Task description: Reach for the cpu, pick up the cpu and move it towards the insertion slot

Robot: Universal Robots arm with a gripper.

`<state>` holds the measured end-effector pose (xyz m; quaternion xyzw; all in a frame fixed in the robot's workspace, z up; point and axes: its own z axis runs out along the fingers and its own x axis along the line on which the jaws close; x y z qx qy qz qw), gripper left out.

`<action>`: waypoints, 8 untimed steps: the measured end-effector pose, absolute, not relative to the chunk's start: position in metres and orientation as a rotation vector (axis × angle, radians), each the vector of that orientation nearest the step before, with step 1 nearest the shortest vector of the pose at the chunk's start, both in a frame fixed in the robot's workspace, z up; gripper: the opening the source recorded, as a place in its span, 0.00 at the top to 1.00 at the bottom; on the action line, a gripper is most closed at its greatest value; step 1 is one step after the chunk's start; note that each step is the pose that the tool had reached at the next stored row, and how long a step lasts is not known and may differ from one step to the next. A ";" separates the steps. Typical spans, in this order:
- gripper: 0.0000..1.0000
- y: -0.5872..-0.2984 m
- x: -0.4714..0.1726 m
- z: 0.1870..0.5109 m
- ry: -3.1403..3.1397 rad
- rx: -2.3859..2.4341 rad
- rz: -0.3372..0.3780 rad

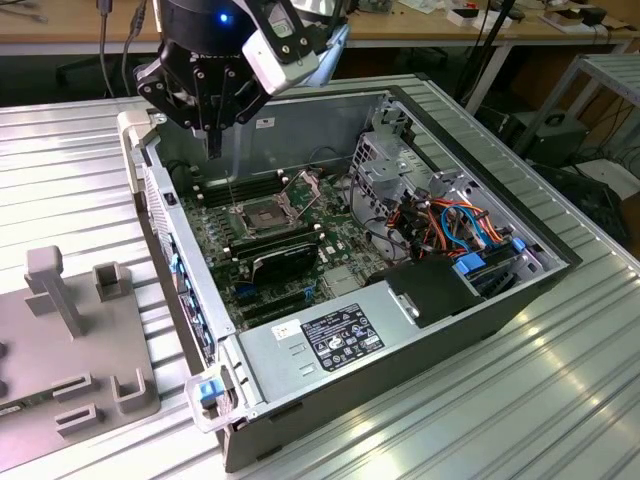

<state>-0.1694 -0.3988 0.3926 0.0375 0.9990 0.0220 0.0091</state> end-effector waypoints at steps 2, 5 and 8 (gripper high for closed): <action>0.89 -0.399 -0.170 0.393 3.120 0.117 0.069; 0.89 -0.399 -0.170 0.393 3.121 0.117 0.069; 0.89 -0.399 -0.170 0.393 3.120 0.117 0.069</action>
